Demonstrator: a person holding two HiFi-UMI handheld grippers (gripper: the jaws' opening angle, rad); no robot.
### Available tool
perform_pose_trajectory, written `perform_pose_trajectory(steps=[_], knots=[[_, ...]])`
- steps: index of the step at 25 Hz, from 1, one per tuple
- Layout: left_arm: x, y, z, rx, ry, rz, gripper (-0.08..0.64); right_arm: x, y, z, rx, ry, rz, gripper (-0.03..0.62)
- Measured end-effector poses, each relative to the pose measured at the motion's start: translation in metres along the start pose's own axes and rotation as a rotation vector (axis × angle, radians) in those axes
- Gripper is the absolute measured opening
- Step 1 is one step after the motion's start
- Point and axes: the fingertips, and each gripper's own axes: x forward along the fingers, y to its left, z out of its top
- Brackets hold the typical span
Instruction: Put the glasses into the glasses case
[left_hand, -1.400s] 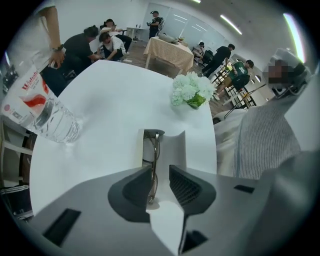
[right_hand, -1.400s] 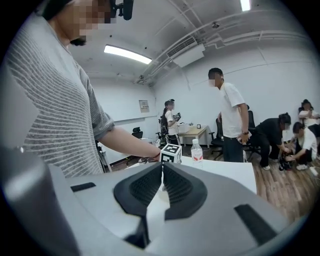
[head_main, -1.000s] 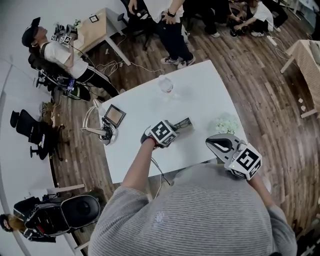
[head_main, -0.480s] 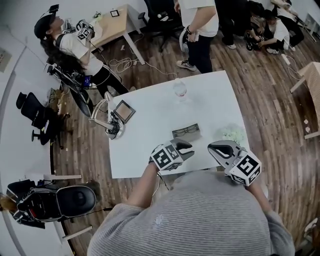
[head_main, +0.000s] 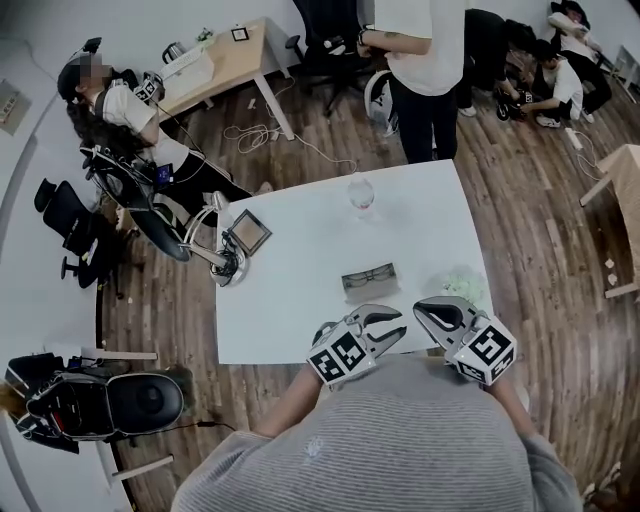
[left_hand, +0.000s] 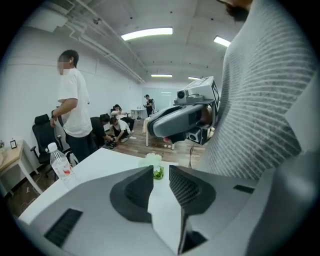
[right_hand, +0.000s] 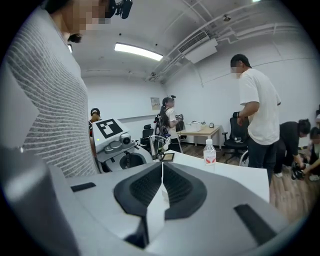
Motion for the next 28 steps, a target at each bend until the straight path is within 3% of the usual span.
perform_pose_trajectory(steps=[4,11,16,25,28], knots=[[0.002,0.001,0.015,-0.019,-0.078,0.08,0.104,-0.005,-0.012,0.002,-0.003,-0.006,-0.041,0.015],[0.004,0.003,0.034,-0.025,-0.19,0.102,0.103,-0.015,-0.029,-0.004,0.028,-0.011,-0.096,0.014],[0.011,-0.003,0.034,0.004,-0.209,0.077,0.014,-0.022,-0.032,-0.004,0.04,-0.022,-0.114,0.014],[0.011,-0.01,0.044,0.018,-0.245,0.024,0.012,-0.024,-0.033,0.003,0.037,-0.028,-0.133,0.014],[0.007,-0.011,0.054,-0.015,-0.26,0.033,0.014,-0.024,-0.037,0.002,0.009,-0.021,-0.159,0.012]])
